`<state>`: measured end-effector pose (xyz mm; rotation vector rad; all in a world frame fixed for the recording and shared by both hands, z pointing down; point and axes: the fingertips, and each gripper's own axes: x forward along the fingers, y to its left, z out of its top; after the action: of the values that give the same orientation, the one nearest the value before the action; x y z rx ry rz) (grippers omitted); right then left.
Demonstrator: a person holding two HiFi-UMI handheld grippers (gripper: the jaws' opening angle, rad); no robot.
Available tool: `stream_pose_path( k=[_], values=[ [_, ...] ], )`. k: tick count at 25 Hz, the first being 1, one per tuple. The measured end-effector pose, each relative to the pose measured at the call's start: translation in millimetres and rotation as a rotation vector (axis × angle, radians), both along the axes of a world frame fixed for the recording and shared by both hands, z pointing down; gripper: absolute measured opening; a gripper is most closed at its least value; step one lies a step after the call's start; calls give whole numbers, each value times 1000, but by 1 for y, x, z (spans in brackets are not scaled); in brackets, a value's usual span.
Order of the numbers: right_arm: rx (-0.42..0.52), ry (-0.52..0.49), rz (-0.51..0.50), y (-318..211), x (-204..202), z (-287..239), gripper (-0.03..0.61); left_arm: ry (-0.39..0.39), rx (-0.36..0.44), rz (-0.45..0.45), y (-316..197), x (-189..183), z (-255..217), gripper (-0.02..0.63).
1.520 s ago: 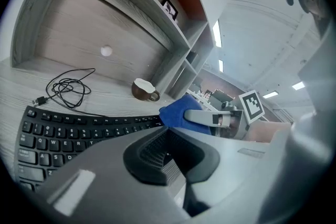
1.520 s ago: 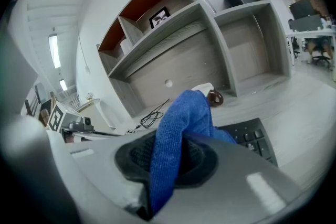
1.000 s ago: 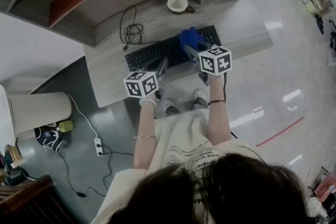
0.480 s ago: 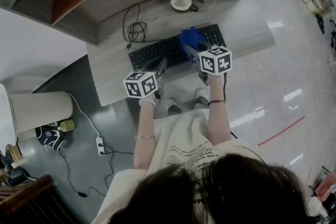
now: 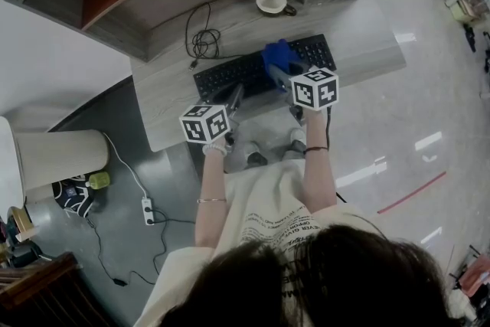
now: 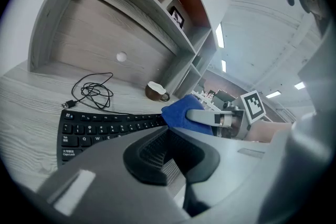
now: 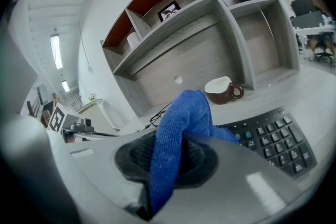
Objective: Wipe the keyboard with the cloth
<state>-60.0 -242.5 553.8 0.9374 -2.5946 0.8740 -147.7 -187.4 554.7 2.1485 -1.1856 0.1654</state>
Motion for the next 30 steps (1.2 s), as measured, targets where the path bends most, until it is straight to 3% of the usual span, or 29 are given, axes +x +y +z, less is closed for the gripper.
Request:
stream_pose_path(
  k=[30],
  values=[
    [6, -1, -41, 19, -54, 4, 52, 0, -2, -12, 21, -43, 8, -3]
  ],
)
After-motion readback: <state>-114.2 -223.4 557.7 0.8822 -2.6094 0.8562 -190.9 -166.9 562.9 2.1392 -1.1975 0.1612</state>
